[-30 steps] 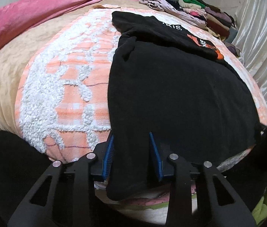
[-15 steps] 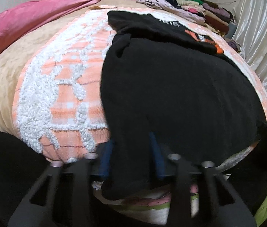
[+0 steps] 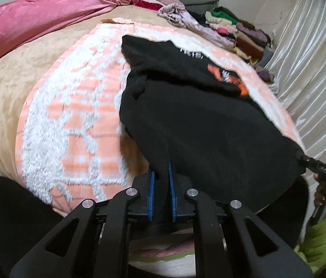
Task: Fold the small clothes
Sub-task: 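Lift the hem with both grippers and fold it over toward the collar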
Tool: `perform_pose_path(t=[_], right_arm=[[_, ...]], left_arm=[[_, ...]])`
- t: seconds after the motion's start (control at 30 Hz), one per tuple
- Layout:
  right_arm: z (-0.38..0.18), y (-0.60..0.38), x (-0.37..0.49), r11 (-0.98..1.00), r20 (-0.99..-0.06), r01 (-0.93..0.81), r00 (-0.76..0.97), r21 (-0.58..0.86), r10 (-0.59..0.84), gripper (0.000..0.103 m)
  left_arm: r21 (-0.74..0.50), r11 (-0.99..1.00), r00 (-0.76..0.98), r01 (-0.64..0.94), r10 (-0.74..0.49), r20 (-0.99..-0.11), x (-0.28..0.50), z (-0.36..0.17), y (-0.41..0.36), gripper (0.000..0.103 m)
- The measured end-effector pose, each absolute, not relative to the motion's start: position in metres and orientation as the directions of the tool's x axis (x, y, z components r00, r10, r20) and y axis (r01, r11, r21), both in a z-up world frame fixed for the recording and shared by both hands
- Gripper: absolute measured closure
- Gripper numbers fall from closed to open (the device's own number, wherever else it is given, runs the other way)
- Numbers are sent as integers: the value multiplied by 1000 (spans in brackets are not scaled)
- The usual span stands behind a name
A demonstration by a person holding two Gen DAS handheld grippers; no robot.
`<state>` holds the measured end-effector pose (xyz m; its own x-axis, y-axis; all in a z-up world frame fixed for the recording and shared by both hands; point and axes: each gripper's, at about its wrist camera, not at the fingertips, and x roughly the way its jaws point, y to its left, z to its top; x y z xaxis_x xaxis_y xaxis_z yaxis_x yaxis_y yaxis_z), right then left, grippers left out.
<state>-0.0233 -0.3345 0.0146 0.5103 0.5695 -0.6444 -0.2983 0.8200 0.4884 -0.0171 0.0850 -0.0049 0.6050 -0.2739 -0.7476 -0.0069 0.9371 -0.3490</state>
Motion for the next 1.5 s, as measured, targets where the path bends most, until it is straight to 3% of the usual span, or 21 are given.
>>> perform_pose_path(t=[0.43,0.9,1.27,1.4,1.47,1.5], right_arm=[[63,-341,53,814,-559,-308,605,492,567,99],[60,-321,162,843,-619,-227,592,487,517,99],[11,-305,235,875,-716,-147,522,461,464,98],[-6,-315,242,857,-721,-104,496,505,485,85],[-5,-318,241,868,-726,-85,511,490,460,69],[-2,-324,239,884,-730,-64,538,463,421,48]], left_arm=[[-474,879,663,-42,-331,-671,53,33,114,93],[-534,841,653,-87,-357,-668,158,45,138,93],[-515,843,589,-155,-340,-733,225,2,153,91],[-516,842,582,-156,-344,-737,232,-12,155,88],[-525,837,582,-153,-354,-733,233,-14,157,88],[-528,836,586,-148,-356,-728,233,-14,157,88]])
